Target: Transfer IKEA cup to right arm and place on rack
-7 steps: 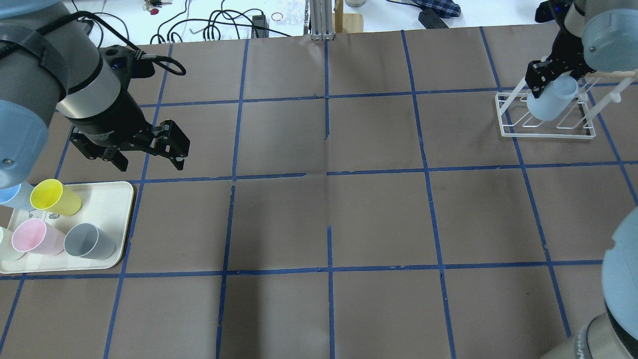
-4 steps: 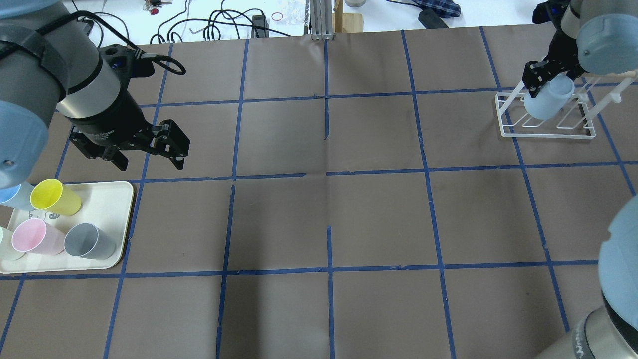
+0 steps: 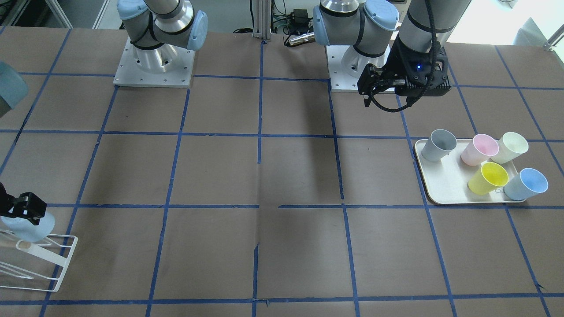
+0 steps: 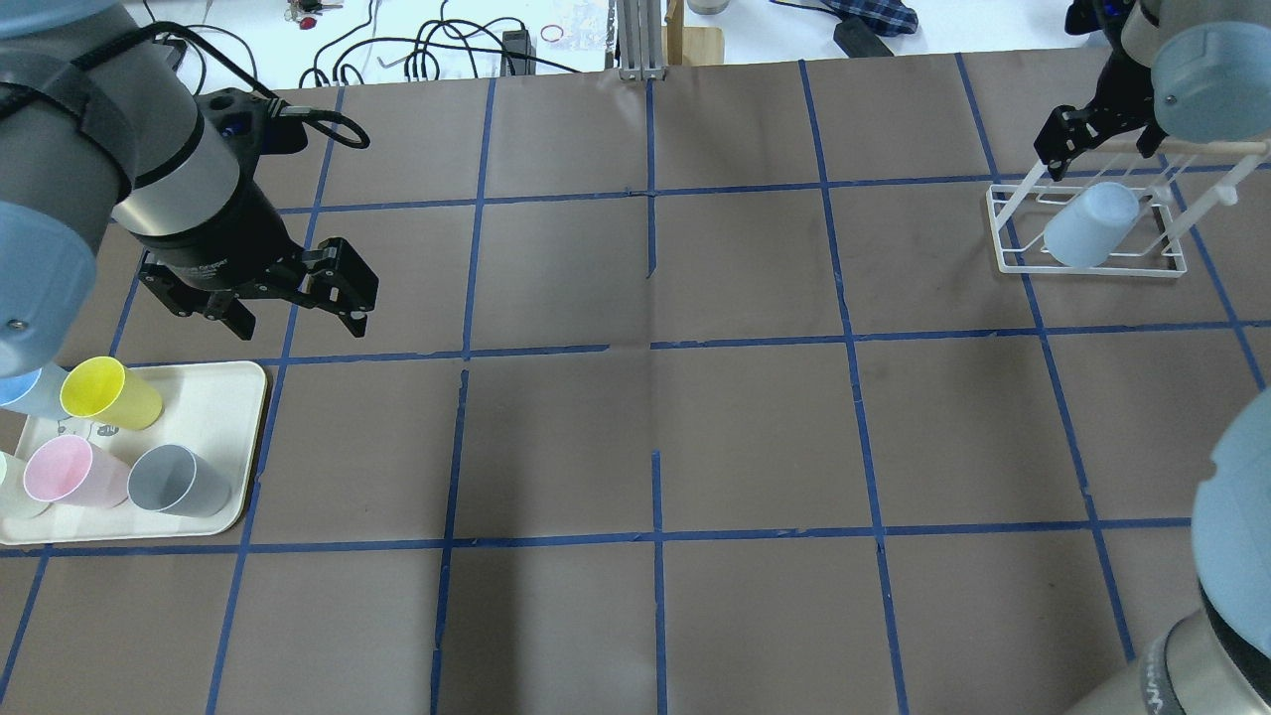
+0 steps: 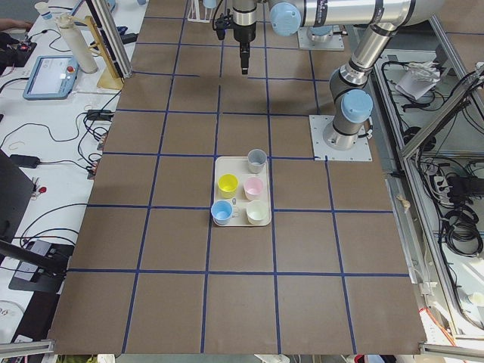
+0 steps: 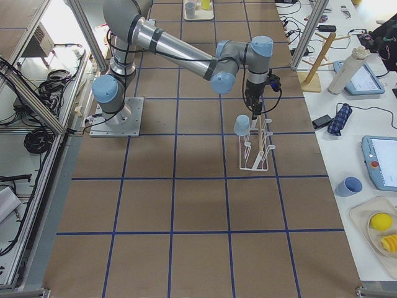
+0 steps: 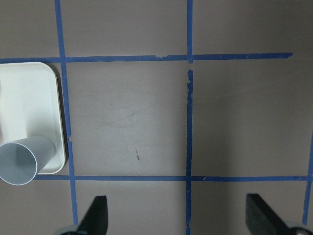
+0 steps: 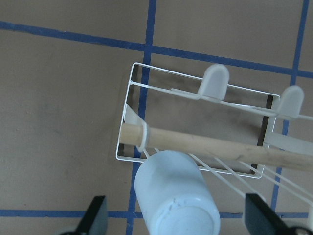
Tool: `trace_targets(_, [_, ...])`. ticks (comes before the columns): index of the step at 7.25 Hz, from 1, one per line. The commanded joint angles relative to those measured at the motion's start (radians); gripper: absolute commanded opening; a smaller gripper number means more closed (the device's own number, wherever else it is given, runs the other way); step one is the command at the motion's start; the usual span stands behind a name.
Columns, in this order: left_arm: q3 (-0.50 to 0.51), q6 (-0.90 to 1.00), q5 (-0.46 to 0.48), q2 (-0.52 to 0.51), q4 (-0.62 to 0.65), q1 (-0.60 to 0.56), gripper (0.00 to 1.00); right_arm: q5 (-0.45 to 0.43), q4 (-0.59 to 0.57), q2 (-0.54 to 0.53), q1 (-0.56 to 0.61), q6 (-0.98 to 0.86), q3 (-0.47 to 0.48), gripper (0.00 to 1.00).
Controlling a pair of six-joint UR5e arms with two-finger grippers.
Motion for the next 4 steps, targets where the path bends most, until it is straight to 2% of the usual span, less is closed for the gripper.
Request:
trace_targets(1, [0.003, -0.001, 0.000, -0.005, 0.000, 0.000, 1.00, 0.017, 0.114, -0.099, 0.024, 0.004, -0.003, 1.00])
trace_targets(3, [0.000, 0.000, 0.001, -0.006, 0.006, 0.000, 1.00, 0.038, 0.278, -0.216, 0.096, 0.013, 0.000, 1.00])
trace_targets(4, [-0.003, 0.003, 0.000, -0.003, 0.015, 0.000, 1.00, 0.038, 0.350, -0.268, 0.142, 0.093, 0.003, 1.00])
